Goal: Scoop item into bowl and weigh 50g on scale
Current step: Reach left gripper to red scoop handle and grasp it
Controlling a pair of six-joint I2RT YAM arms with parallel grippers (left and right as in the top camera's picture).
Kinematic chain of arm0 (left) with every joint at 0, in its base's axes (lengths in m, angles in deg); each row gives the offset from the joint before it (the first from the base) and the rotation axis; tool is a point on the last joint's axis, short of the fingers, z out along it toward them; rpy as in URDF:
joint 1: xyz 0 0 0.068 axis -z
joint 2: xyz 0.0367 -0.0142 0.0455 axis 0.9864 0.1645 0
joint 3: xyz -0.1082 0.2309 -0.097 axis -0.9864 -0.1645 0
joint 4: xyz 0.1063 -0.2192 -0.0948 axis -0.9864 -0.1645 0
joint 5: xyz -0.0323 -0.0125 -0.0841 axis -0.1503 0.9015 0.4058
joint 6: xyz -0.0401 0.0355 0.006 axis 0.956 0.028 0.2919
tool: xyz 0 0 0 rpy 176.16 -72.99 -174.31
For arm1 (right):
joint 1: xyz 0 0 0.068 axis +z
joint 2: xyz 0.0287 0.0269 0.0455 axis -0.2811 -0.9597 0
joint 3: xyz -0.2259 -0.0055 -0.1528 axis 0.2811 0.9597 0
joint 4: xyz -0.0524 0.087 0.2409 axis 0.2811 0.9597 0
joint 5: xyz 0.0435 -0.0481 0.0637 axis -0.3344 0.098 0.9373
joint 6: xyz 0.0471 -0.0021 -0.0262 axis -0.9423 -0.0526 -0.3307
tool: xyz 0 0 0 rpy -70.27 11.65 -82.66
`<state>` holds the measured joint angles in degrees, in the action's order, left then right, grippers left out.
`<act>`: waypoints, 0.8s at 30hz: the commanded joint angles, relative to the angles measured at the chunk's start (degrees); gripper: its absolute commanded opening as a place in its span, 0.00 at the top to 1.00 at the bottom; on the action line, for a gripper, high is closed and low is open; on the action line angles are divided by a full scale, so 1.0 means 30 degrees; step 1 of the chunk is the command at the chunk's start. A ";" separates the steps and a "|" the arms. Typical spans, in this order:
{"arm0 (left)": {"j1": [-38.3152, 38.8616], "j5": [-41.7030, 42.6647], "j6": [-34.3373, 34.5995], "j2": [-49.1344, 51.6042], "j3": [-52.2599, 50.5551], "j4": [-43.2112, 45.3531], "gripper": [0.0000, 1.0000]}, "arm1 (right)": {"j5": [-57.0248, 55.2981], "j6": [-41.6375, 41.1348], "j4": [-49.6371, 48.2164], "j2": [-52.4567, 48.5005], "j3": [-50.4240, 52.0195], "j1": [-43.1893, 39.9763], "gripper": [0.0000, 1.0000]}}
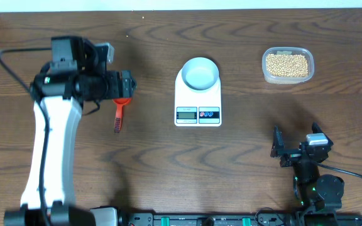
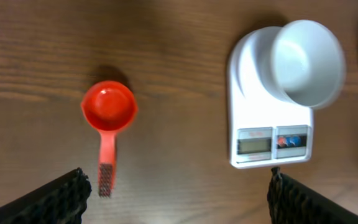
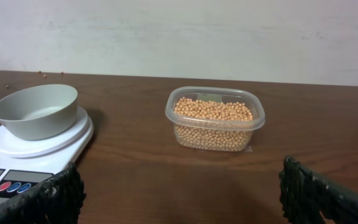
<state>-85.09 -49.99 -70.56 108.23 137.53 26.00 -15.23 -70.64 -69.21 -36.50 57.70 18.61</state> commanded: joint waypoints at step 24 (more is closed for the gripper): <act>-0.2178 -0.1996 -0.2273 0.9755 0.0313 0.4255 0.64 | 0.0000 0.0138 0.0073 -0.0007 0.0029 0.0138 0.01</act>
<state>-91.76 -55.41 -76.64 135.07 137.58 38.50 -15.23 -70.64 -69.21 -36.50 57.70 18.61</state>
